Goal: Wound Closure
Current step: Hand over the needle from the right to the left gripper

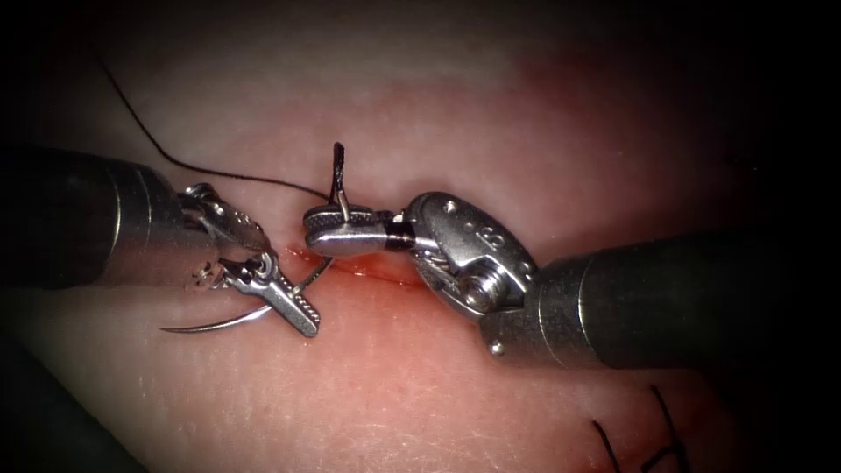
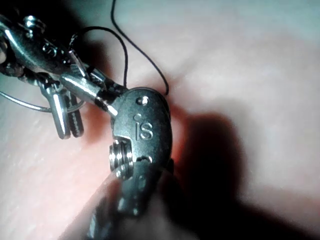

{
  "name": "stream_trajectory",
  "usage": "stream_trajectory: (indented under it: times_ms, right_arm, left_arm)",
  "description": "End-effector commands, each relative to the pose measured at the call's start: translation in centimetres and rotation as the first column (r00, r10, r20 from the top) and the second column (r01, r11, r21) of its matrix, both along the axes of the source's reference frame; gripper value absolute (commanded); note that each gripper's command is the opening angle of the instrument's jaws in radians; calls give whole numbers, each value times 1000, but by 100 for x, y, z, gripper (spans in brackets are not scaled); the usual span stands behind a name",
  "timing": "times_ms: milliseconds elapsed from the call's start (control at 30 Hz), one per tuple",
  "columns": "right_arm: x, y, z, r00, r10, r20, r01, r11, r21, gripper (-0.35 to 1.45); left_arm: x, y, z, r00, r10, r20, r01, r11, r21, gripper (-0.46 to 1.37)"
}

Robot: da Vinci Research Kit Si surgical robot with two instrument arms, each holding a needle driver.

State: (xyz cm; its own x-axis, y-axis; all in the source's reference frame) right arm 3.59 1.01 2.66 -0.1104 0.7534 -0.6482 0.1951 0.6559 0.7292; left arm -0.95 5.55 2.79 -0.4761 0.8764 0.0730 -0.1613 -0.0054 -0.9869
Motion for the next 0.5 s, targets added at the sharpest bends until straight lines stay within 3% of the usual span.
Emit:
stream_trajectory:
  times_ms: [33,500]
  right_arm:
    - [0,0,0,1000,0,1,0,1000,0,-30]
    - [0,0,0,1000,0,1,0,1000,0,-30]
  left_arm:
    - [0,0,0,1000,-11,0,11,1000,-1,-35]
    - [-6,-1,-1,999,-52,-3,52,998,-46,-35]
